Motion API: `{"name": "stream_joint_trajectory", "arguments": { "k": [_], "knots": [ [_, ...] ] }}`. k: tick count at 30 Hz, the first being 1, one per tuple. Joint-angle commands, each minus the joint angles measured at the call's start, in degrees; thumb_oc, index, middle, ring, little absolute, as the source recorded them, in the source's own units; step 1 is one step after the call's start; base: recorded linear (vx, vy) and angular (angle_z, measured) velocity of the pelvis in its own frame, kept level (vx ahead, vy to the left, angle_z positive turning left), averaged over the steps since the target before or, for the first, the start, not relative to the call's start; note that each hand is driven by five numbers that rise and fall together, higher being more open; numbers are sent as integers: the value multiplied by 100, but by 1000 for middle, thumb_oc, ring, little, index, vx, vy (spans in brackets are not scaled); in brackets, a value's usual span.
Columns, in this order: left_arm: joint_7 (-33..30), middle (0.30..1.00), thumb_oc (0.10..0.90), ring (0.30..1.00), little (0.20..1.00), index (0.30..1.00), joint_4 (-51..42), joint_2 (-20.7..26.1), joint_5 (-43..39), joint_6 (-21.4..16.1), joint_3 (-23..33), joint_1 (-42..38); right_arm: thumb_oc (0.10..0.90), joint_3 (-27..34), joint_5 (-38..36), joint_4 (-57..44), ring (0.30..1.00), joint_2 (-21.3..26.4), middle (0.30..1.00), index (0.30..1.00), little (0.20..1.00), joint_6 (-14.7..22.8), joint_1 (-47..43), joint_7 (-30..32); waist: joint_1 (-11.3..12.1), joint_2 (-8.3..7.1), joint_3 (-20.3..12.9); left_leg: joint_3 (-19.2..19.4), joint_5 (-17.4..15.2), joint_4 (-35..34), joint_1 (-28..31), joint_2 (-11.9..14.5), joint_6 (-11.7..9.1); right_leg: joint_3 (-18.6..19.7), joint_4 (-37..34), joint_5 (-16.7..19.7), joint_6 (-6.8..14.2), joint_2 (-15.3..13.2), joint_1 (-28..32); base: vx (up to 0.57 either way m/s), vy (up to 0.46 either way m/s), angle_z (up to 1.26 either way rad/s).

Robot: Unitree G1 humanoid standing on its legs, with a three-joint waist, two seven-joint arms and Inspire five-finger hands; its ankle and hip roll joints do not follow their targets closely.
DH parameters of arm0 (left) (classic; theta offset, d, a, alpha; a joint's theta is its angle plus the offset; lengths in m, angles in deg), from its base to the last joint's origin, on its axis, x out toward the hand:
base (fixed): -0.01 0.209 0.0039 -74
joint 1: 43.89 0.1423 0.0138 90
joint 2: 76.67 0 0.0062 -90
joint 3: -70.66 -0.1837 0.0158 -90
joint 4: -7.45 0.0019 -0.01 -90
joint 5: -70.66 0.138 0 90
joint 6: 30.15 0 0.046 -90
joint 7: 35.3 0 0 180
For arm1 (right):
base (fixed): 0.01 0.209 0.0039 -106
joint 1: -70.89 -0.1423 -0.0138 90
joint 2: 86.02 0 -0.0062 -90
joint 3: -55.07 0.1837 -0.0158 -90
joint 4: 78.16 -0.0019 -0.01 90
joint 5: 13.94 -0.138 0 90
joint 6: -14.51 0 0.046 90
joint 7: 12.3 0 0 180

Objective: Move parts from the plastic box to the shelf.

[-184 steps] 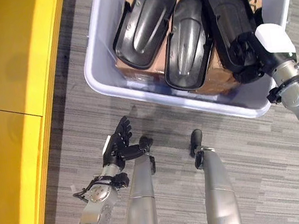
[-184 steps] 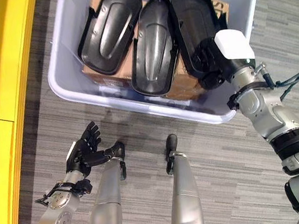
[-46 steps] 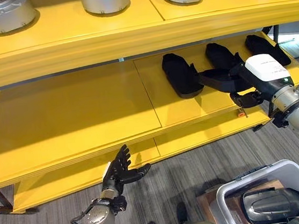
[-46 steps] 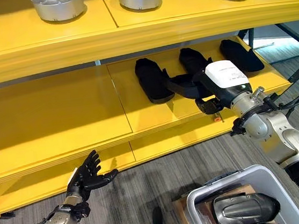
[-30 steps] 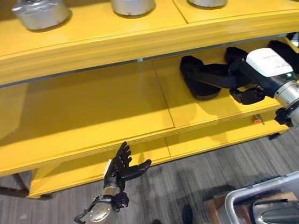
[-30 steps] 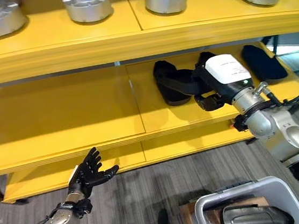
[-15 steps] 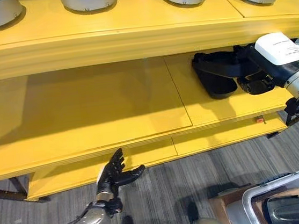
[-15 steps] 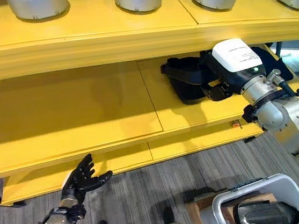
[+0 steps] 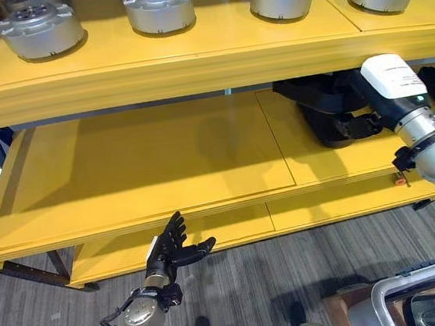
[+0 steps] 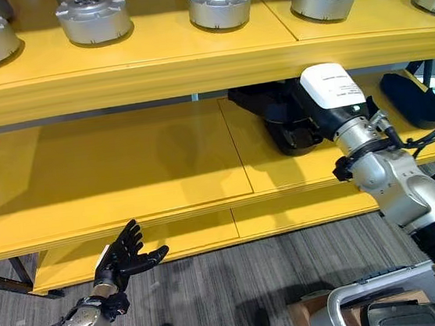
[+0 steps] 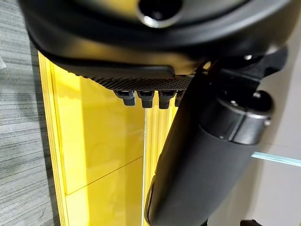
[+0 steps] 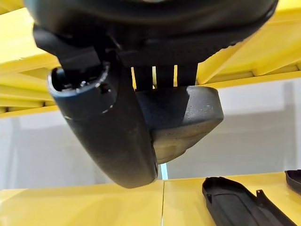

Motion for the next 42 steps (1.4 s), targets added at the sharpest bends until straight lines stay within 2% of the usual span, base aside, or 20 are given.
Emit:
{"name": "stream_joint_trajectory", "arguments": {
  "k": [1, 8, 12, 26, 35, 42],
  "knots": [
    [59, 1000, 900, 1000, 1000, 1000, -585, 424, -38, -611, -178, -314, 400, 24, -145, 495, 300, -657, 300, 300, 300, 250, -2400, 458, 790, -458, -685, -119, -614, 808, -426, -118, 92, 6, 942, -837, 150, -253, 228, 25, 22, -5],
    [62, 1000, 900, 1000, 1000, 1000, -579, 444, -105, -644, -229, -357, 400, -426, -204, 1045, 300, -1037, 300, 300, 300, 221, -2920, 405, 914, -488, -599, -159, -715, 1055, -614, -139, 106, -29, 958, -863, 140, -280, 197, 1, 3, -2],
    [5, 1000, 900, 1000, 1000, 1000, -588, 473, -156, -689, -275, -428, 400, -792, -234, 1415, 300, -1525, 300, 300, 300, 173, -3327, 333, 1053, -510, -453, -204, -741, 1185, -784, -142, 130, -96, 1030, -884, 140, -281, 99, -27, -8, 4],
    [-69, 1000, 900, 1000, 1000, 1000, -601, 575, -269, -772, -303, -458, 400, -1249, -401, 2362, 300, -2352, 300, 300, 300, 69, -3807, 223, 1365, -566, -173, -396, -624, 1181, -1132, -258, 168, -308, 1093, -806, 134, -306, -83, -23, -3, 24],
    [-142, 1000, 900, 1000, 1000, 1000, -618, 615, -343, -828, -338, -520, 400, -1498, -436, 2898, 300, -2778, 300, 300, 300, 16, -4037, 169, 1521, -534, 28, -509, -607, 1271, -1322, -310, 198, -404, 1230, -828, 123, -314, -230, -31, 3, 11],
    [-150, 1000, 900, 1000, 1000, 1000, -665, 675, -406, -863, -399, -571, 400, -1640, -447, 3698, 300, -2951, 300, 300, 300, -82, -4095, 110, 1609, -406, 255, -580, -622, 1487, -1537, -353, 220, -444, 1498, -921, 85, -329, -442, -38, 10, 4]
  ]
}}
